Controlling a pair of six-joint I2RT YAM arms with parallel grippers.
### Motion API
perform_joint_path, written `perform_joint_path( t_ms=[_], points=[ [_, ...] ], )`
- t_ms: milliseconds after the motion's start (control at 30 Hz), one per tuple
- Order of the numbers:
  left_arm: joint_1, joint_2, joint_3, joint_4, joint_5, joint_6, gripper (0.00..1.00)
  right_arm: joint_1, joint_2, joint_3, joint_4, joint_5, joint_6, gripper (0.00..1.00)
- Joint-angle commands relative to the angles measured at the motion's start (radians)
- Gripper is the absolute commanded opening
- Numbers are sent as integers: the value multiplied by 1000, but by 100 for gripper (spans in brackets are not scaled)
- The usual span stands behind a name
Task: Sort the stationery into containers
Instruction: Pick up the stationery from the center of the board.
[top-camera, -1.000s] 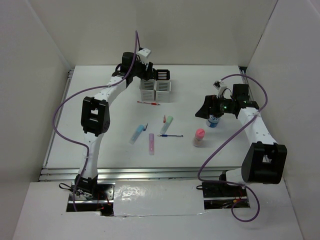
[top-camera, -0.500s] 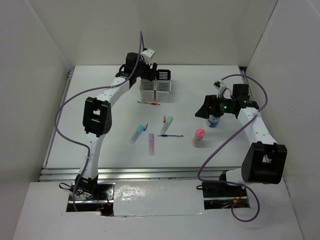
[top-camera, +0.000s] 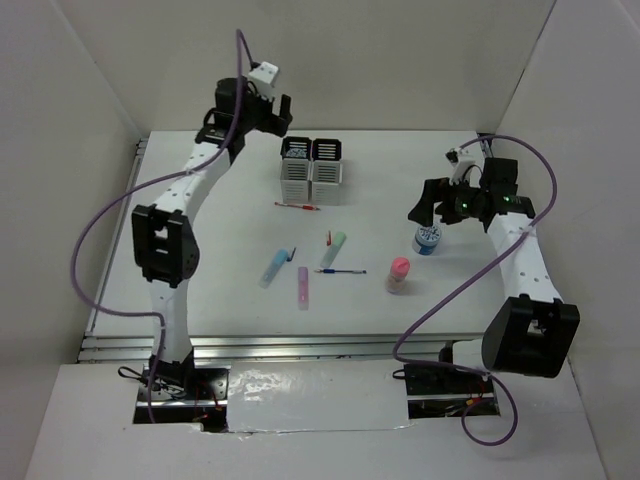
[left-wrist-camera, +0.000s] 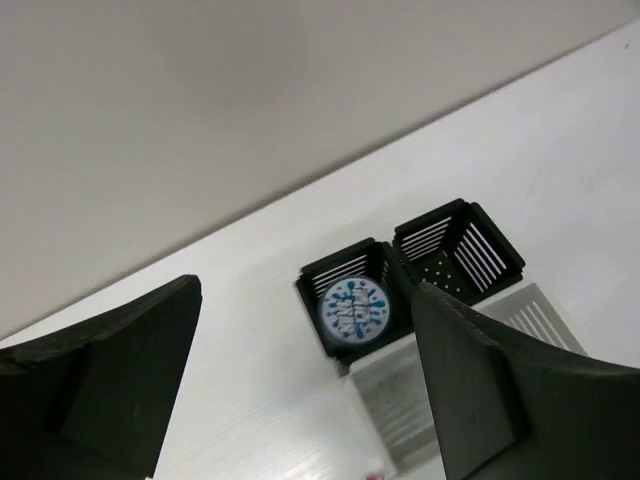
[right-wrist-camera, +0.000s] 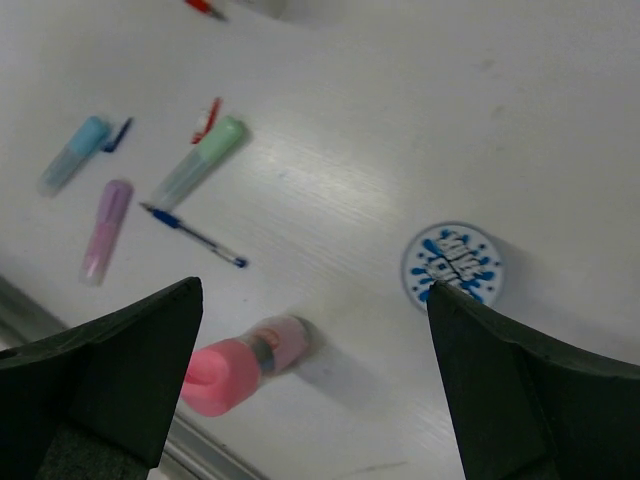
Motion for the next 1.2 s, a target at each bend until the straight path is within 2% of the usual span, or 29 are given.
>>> perform_joint_path(
  t_ms=[0,100,200,333,500,867,1167],
  points=[
    [65,-214,-58,-68,73,-37,99,-24,-25,54,-72,218,-87,99],
    [97,-365,-262,-128,87,-31,99,-29,-36,11,-56,319,-99,100],
    [118,-506,-544,-126,90,-26,99,-23,-21,-26,-12,364,-90,100],
    [146,-625,-705,-164,117,-37,99,0,22,-26,17,392,-73,100],
    [177,-704,-868,-139,123,-84,99,43,87,-24,46,447,-81,100],
    [191,-703,-934,-116,153,-107,99,117,232,-28,108,522,-70,99],
    [197,-684,-953,-97,160,-110,99,126,288,-31,126,557,-81,92]
  ],
)
